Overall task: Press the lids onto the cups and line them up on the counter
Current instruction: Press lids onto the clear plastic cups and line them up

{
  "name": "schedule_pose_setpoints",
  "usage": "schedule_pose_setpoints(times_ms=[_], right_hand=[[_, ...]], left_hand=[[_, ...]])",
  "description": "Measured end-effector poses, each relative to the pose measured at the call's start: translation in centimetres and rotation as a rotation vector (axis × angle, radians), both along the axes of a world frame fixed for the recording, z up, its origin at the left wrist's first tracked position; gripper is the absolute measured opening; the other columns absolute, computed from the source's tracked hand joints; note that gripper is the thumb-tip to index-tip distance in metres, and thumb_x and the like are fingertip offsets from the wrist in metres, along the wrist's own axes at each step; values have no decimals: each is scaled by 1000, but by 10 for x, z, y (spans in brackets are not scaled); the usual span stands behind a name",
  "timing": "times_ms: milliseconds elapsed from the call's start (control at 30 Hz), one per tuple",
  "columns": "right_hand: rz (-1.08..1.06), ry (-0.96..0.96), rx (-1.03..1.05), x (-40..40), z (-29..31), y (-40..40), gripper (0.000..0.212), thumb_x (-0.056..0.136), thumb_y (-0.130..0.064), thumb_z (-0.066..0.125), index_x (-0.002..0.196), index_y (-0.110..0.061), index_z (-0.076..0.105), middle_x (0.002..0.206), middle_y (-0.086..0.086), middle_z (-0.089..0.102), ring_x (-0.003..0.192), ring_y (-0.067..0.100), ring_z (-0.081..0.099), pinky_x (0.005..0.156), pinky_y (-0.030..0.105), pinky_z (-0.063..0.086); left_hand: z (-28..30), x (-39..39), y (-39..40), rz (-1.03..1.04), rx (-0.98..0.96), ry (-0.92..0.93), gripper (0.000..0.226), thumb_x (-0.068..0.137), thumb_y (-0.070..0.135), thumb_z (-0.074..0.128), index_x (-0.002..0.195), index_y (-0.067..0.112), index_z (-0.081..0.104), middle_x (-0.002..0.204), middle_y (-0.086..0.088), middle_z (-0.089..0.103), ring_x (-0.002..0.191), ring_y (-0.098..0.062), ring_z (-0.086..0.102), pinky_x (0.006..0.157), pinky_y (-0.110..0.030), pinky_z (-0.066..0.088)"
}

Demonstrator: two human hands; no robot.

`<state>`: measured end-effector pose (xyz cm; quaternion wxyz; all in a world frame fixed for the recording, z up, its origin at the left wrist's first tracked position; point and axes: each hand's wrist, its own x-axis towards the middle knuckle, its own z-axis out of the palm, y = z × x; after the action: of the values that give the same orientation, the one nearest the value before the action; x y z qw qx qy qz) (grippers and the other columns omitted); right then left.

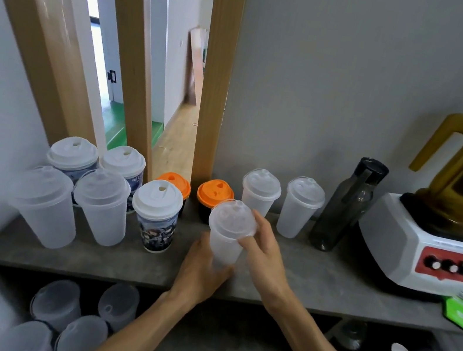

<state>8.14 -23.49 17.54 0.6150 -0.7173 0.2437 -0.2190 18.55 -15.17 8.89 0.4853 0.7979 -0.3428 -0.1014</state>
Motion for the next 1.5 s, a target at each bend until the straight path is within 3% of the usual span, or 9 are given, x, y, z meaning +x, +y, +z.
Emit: schedule_pose_setpoints(times_ms=[200, 300, 433, 533, 600, 867, 1033, 1267, 1500], right_hand=[[-10, -32, 42, 1, -14, 3, 61, 94, -17, 65, 143, -44, 40, 143, -22, 48, 129, 0, 48, 89, 15, 44], [-1, 37, -1, 1, -1, 0, 61, 91, -17, 69, 139, -39, 40, 136, -19, 50, 127, 7, 50, 83, 13, 43], [-20, 131, -111, 14, 11, 0, 71, 83, -32, 79, 136, -34, 33, 132, -12, 45, 120, 10, 49, 83, 16, 45], [-86, 95, -184, 21, 2, 9, 76, 80, -33, 81, 138, -30, 33, 136, -9, 45, 122, 9, 50, 92, 22, 49], [-130, 50, -212, 20, -5, 12, 76, 79, -34, 83, 138, -30, 34, 136, -9, 47, 122, 8, 52, 101, 31, 52], [-194, 217, -299, 32, 10, 8, 91, 66, -53, 86, 136, -25, 35, 126, -12, 42, 117, 9, 45, 97, 33, 51], [-345, 193, -350, 41, 2, 22, 75, 68, -51, 82, 117, -36, 28, 115, -14, 41, 110, 8, 46, 89, 29, 48], [-372, 404, -483, 49, 29, 18, 78, 65, -65, 74, 119, -17, 46, 115, -2, 51, 111, 20, 55, 98, 49, 50], [-412, 455, -447, 63, 35, 23, 65, 64, -50, 74, 103, -19, 33, 111, 3, 56, 108, 25, 57, 100, 50, 45]], left_hand=[[-2, -1, 2, -8, -46, -11, 69, 71, 42, 80, 130, 41, 44, 124, 21, 57, 113, 7, 55, 88, -20, 53], [8, -3, 3, -39, -80, -28, 54, 76, 28, 78, 121, 42, 53, 114, 18, 64, 105, 5, 61, 83, -26, 57], [7, -7, 4, -14, -9, -45, 46, 83, 36, 65, 116, 57, 40, 111, 33, 53, 110, 9, 54, 84, -1, 38], [-4, -5, 4, 38, 80, -10, 62, 79, 37, 73, 131, 27, 40, 124, 5, 53, 114, -17, 55, 88, -16, 38], [-4, -4, 4, 52, 89, 8, 69, 77, 34, 77, 133, 19, 38, 124, -1, 53, 112, -19, 55, 89, -21, 39], [2, -8, 4, 71, 74, 1, 72, 77, 30, 77, 135, 23, 34, 128, -2, 51, 114, -21, 55, 93, -30, 48], [-1, -7, 2, 71, 75, -34, 60, 80, 23, 71, 132, 20, 40, 127, -3, 55, 113, -21, 57, 93, -35, 52], [5, -13, 5, 68, 69, -48, 69, 80, 33, 75, 136, 15, 38, 129, -9, 52, 115, -27, 54, 95, -33, 47], [3, -13, 7, 81, 50, -28, 67, 80, 28, 76, 134, 12, 39, 127, -11, 51, 114, -29, 54, 95, -37, 48]])
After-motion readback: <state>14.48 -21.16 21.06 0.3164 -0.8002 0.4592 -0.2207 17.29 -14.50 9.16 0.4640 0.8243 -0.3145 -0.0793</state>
